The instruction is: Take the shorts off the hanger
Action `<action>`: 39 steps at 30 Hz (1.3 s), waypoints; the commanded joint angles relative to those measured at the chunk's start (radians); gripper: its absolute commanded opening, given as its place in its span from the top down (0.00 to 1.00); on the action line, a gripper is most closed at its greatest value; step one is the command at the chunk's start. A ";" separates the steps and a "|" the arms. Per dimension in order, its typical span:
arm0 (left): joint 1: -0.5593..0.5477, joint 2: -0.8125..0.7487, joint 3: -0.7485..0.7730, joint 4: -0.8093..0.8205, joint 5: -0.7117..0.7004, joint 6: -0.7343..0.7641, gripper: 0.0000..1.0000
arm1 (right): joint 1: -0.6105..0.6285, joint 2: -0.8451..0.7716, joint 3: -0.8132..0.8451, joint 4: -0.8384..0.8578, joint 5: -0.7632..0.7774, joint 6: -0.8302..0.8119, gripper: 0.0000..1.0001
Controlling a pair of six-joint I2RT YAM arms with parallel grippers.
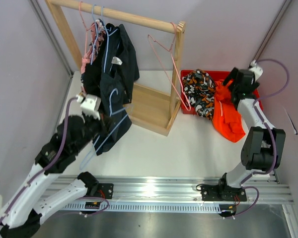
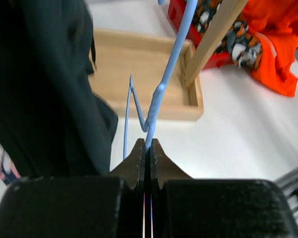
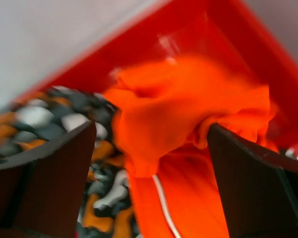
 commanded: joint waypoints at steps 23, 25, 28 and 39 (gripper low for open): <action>0.042 0.906 1.073 0.229 0.067 0.168 1.00 | 0.318 -0.985 -0.516 -0.260 -0.015 0.128 0.01; 0.044 0.960 1.109 0.217 0.072 0.163 1.00 | 0.362 -0.999 -0.535 -0.270 -0.003 0.126 0.01; 0.045 0.991 1.149 0.229 0.080 0.154 1.00 | 0.396 -1.009 -0.549 -0.270 0.031 0.123 0.01; 0.045 1.080 1.190 0.204 0.098 0.126 1.00 | 0.407 -1.002 -0.559 -0.266 0.039 0.122 0.01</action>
